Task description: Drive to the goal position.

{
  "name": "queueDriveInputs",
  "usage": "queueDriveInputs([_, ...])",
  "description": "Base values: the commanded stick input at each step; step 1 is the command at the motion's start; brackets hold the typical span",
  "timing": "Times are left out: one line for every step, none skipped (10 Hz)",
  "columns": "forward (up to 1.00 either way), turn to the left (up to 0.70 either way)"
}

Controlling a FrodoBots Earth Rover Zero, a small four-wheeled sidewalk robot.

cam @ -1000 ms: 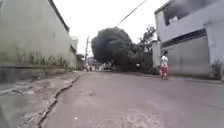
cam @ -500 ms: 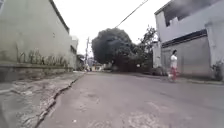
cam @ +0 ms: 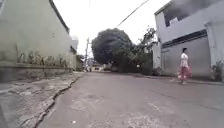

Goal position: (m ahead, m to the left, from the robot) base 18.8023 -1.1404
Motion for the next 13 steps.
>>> queueDriveInputs([0.17, 0.00])
queueDriveInputs([0.70, 0.00])
queueDriveInputs([0.70, 0.00])
queueDriveInputs([0.70, 0.00])
queueDriveInputs([0.70, 0.00])
queueDriveInputs([0.70, 0.00])
queueDriveInputs([0.70, 0.00])
queueDriveInputs([0.70, 0.00])
queueDriveInputs([0.70, 0.00])
queueDriveInputs([0.70, 0.00])
queueDriveInputs([0.70, 0.00])
queueDriveInputs([0.70, 0.00])
queueDriveInputs([0.70, 0.00])
